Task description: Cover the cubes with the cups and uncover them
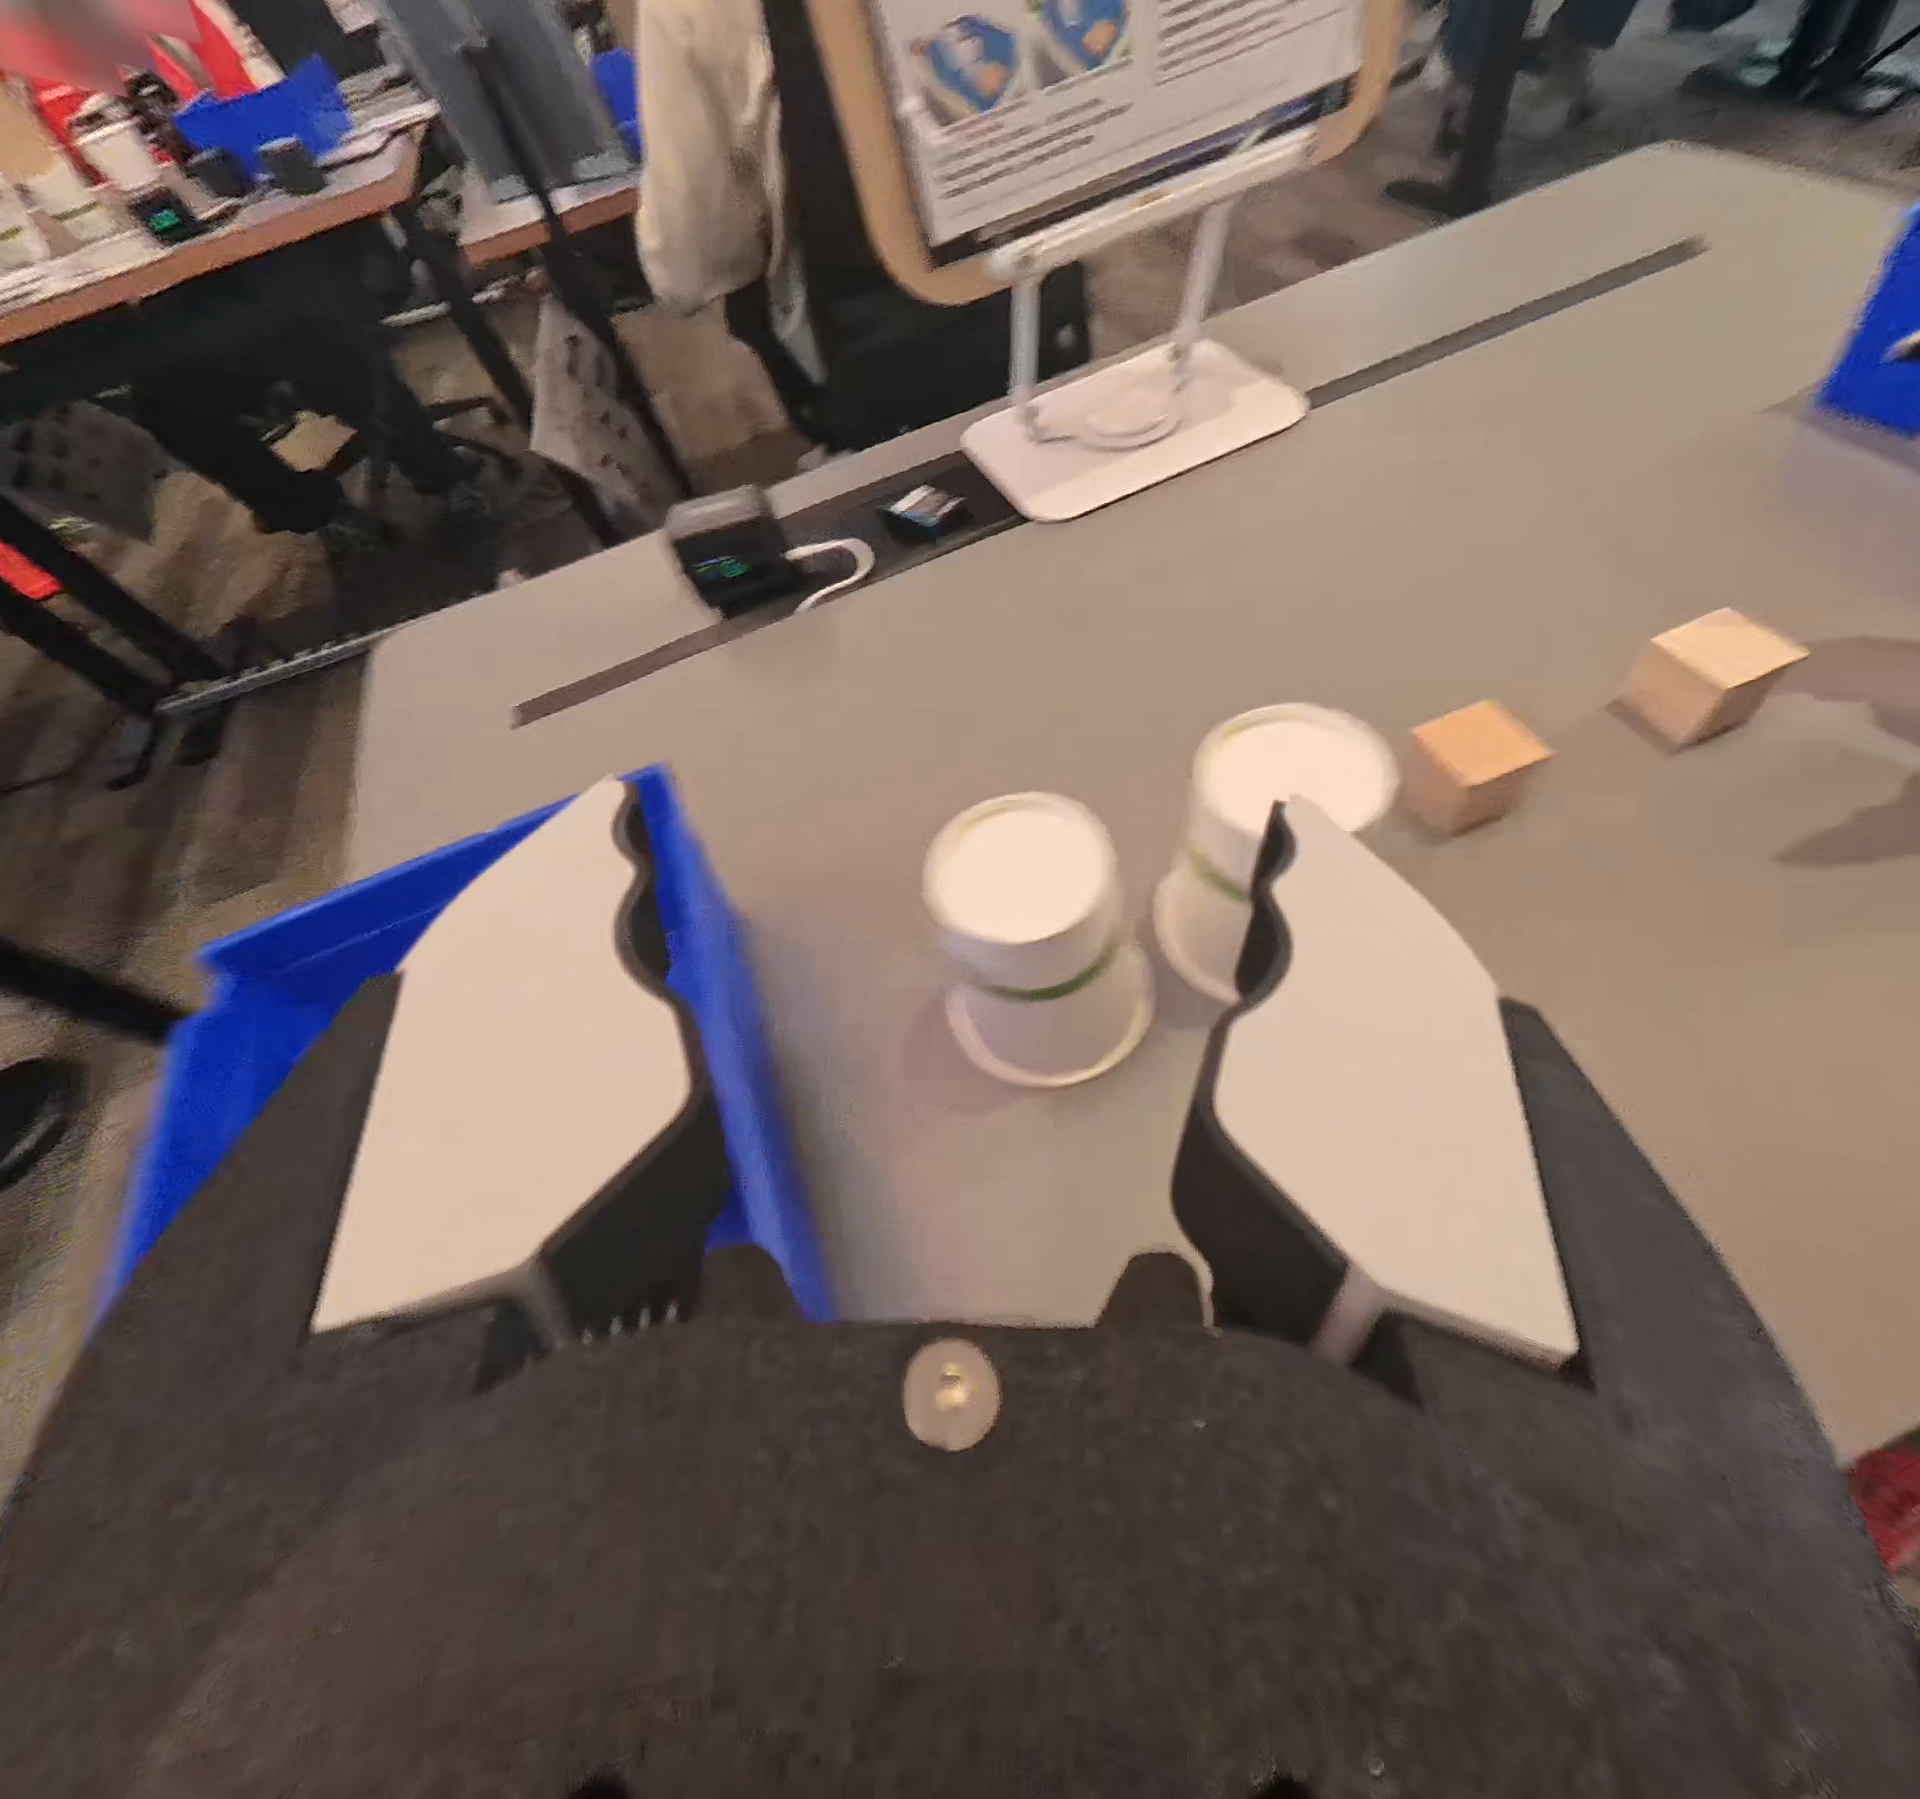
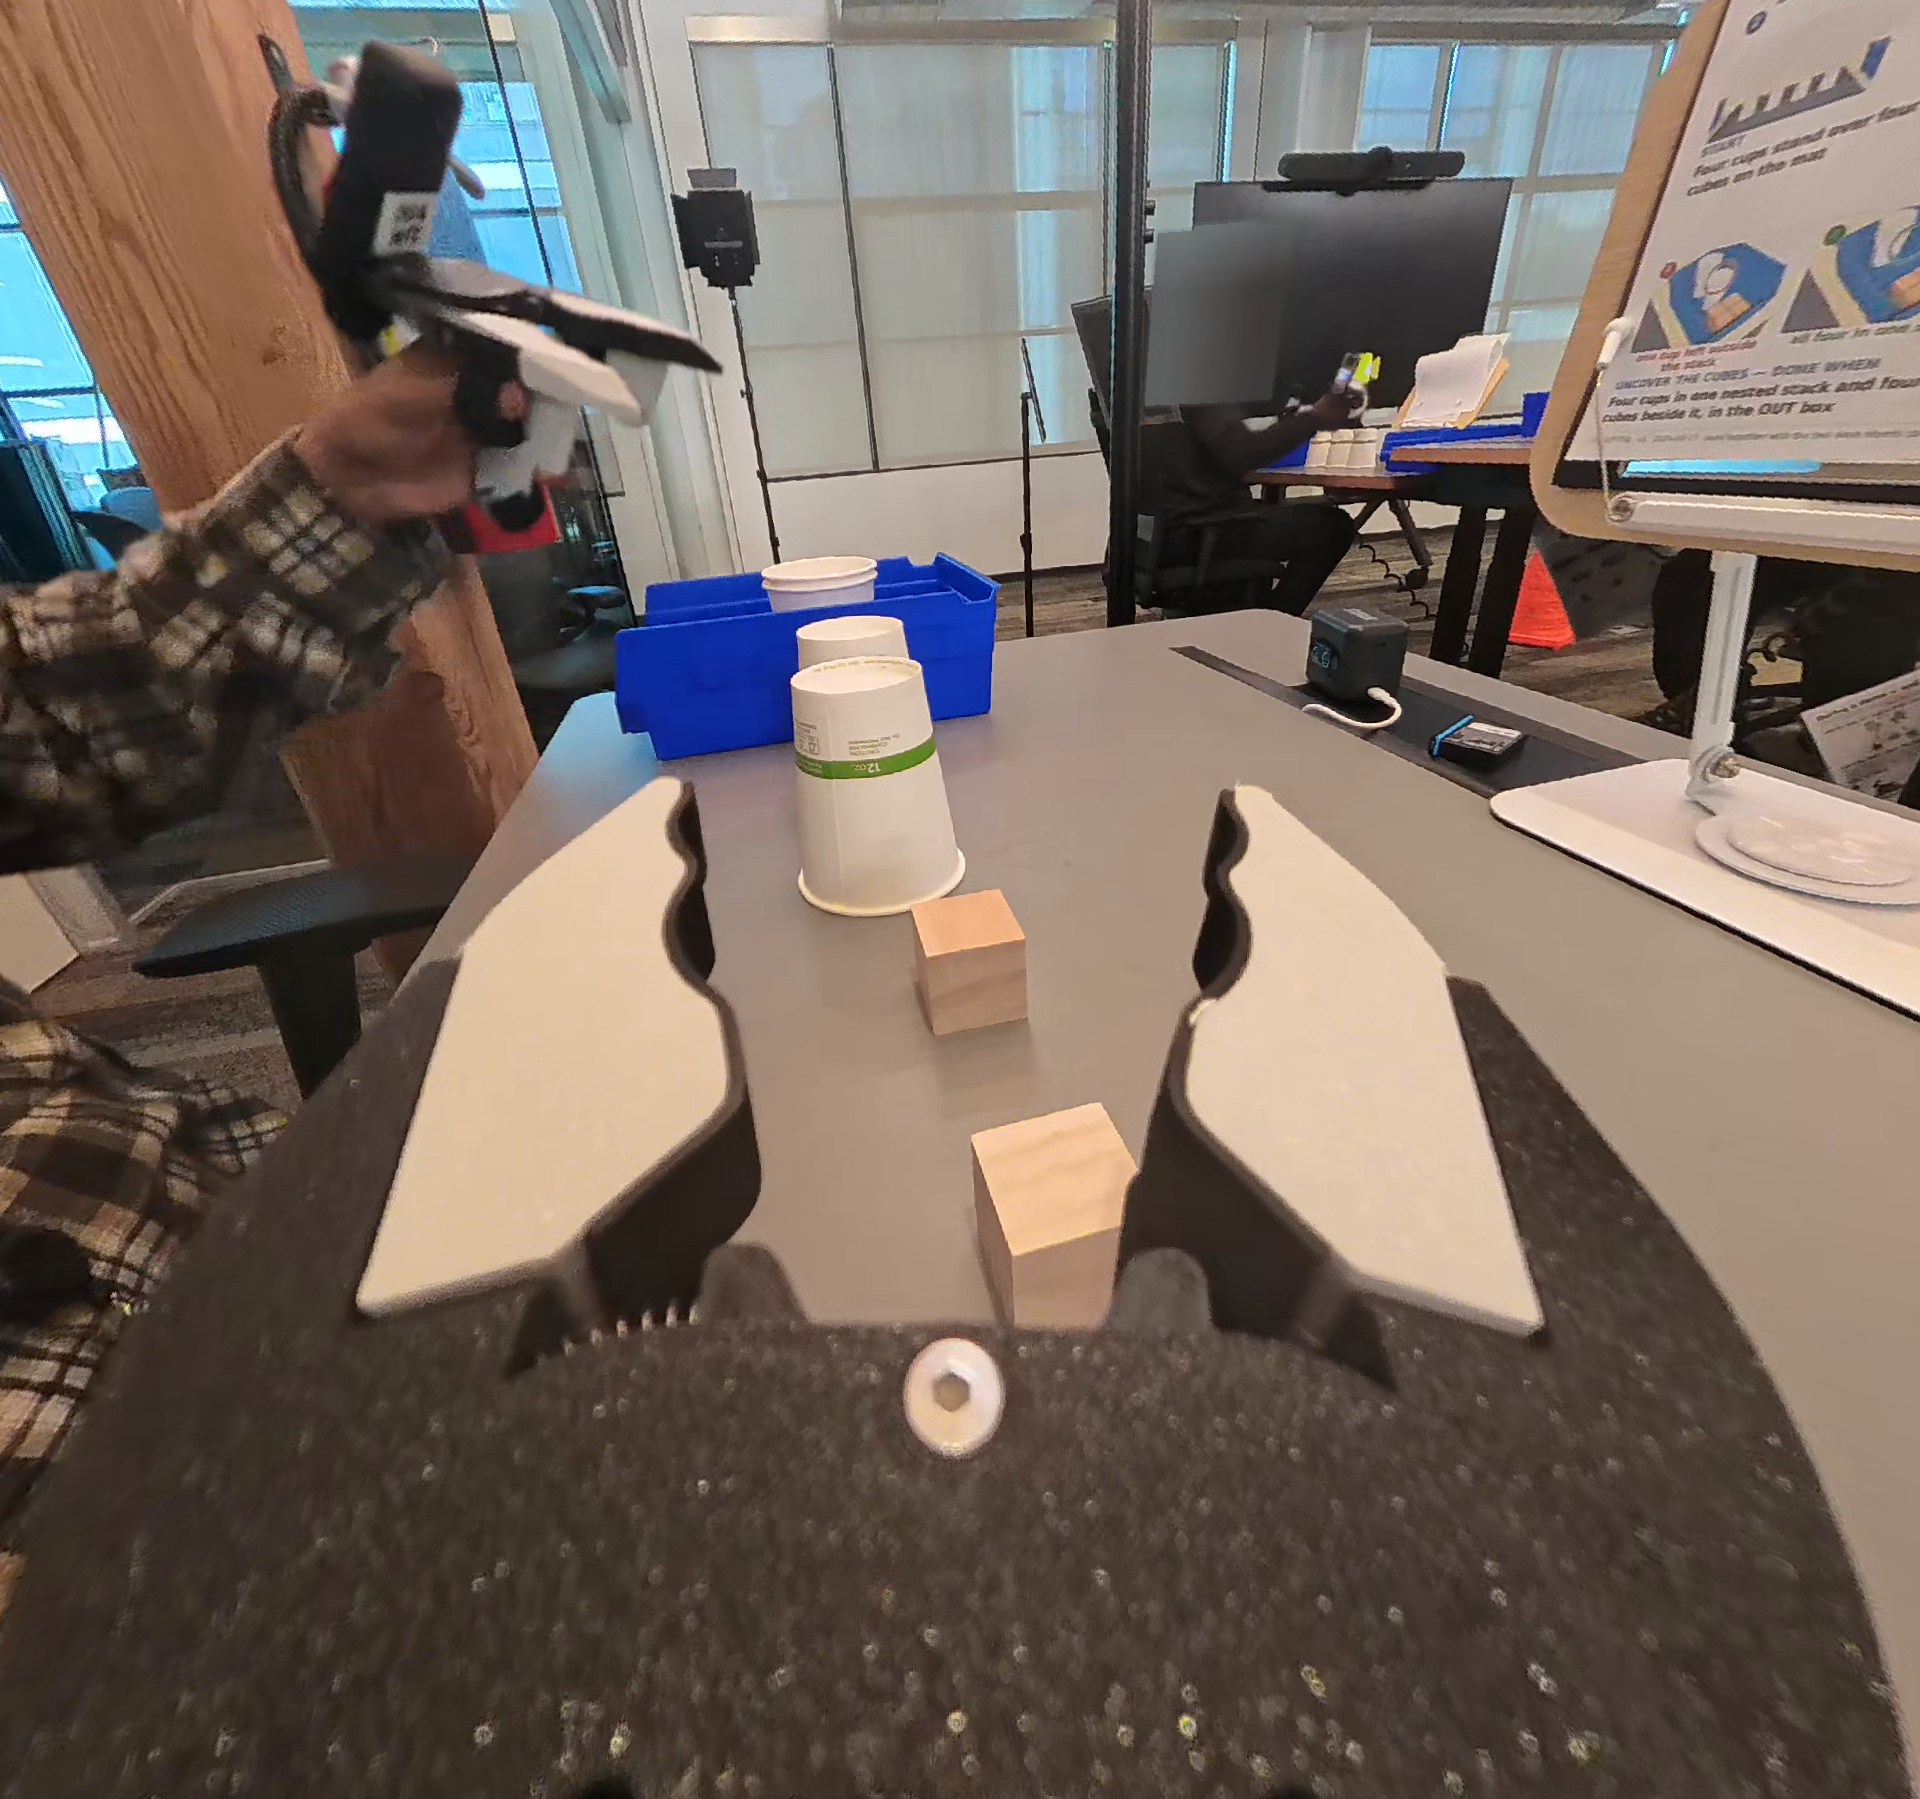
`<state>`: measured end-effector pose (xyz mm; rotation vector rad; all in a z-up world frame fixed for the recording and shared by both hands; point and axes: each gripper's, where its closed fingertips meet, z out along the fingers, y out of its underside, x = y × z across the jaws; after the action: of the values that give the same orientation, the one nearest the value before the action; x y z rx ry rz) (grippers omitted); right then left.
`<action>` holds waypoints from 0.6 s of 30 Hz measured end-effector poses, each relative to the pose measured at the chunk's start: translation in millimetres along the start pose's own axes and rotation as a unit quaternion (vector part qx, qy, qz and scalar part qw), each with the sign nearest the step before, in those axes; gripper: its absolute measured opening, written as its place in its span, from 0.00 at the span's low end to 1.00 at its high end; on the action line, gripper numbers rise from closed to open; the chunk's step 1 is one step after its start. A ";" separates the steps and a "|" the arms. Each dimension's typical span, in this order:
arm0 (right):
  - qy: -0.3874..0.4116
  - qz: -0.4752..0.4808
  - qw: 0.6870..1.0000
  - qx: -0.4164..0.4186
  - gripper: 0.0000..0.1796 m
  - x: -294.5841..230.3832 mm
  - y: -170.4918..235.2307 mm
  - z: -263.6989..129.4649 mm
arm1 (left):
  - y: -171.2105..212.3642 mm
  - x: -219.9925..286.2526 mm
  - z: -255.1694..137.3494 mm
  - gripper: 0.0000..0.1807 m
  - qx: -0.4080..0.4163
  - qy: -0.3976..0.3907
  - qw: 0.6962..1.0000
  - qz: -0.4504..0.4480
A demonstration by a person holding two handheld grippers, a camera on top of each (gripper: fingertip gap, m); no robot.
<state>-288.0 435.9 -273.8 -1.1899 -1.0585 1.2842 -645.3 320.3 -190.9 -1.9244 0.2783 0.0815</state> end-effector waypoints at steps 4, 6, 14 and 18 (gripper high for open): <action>-0.004 0.000 1.000 -0.006 0.51 -1.9 2.8 1.8 | 22.7 -76.8 -0.5 0.60 -0.086 -0.041 0.995 0.001; -0.004 0.001 1.000 -0.009 0.51 -1.5 4.1 2.0 | 36.7 -100.3 1.2 0.59 -0.126 -0.035 0.991 -0.008; -0.009 0.008 1.000 -0.010 0.51 -1.5 6.3 2.1 | 98.2 -119.5 3.1 0.43 -0.284 0.065 0.954 0.069; -0.015 0.010 1.000 -0.016 0.51 -3.2 9.2 3.8 | 134.0 -111.5 -0.3 0.33 -0.377 0.111 0.902 0.182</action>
<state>-293.1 432.3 -282.2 -1.2118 -1.0958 1.3080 -784.6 291.9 -291.9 -2.6310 0.8615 0.2460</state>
